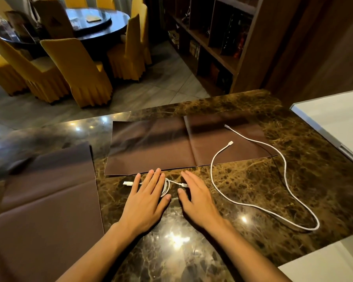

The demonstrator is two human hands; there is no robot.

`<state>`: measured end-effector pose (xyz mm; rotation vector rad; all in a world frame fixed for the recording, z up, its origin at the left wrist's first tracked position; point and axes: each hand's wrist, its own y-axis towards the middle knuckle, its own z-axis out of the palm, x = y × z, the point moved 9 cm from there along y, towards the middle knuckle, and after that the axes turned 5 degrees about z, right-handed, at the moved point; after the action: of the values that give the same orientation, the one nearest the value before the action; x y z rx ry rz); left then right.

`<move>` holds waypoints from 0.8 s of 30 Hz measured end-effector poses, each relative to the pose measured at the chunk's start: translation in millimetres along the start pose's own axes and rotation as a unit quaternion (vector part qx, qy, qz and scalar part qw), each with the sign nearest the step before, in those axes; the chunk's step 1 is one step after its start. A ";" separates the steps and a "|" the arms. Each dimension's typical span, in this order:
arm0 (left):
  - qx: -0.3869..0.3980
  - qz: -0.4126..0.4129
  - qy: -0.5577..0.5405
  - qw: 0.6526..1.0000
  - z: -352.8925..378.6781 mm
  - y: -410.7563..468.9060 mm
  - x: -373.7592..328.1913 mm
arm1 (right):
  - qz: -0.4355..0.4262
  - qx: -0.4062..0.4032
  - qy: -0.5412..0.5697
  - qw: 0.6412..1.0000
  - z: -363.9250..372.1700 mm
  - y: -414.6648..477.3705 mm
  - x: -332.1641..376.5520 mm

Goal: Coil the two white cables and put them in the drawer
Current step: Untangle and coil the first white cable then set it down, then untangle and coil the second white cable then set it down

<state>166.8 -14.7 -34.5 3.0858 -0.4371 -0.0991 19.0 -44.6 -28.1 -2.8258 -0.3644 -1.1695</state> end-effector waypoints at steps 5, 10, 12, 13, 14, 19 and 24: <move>-0.005 0.004 -0.019 1.000 -0.3 2.5 -9.1 | -0.009 -0.049 0.008 0.999 -27.3 -5.2 -4.8; -0.028 0.027 -0.044 0.998 -9.8 10.5 -30.6 | 0.000 -0.095 0.011 0.995 -58.4 -10.6 -18.4; -0.045 0.041 -0.066 0.996 -17.1 18.5 -44.4 | 0.011 -0.114 0.012 0.993 -72.3 -12.7 -28.2; -0.052 0.047 -0.080 0.994 -19.7 23.4 -51.8 | 0.018 -0.125 0.010 0.992 -79.8 -14.1 -33.8; -0.057 0.053 -0.095 0.992 -22.0 28.8 -59.2 | 0.026 -0.138 0.007 0.990 -87.9 -15.7 -40.4; -0.089 0.117 -0.143 0.979 -34.5 57.2 -104.2 | 0.078 -0.185 -0.024 0.979 -127.4 -27.9 -79.3; -0.104 0.204 -0.157 0.961 -34.0 69.7 -158.9 | 0.136 -0.170 -0.052 0.975 -151.2 -45.3 -116.9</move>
<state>-2.5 -37.0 11.1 2.7103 -0.9905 -0.5868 -175.9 -45.3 -4.5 -3.0959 0.2403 -1.1204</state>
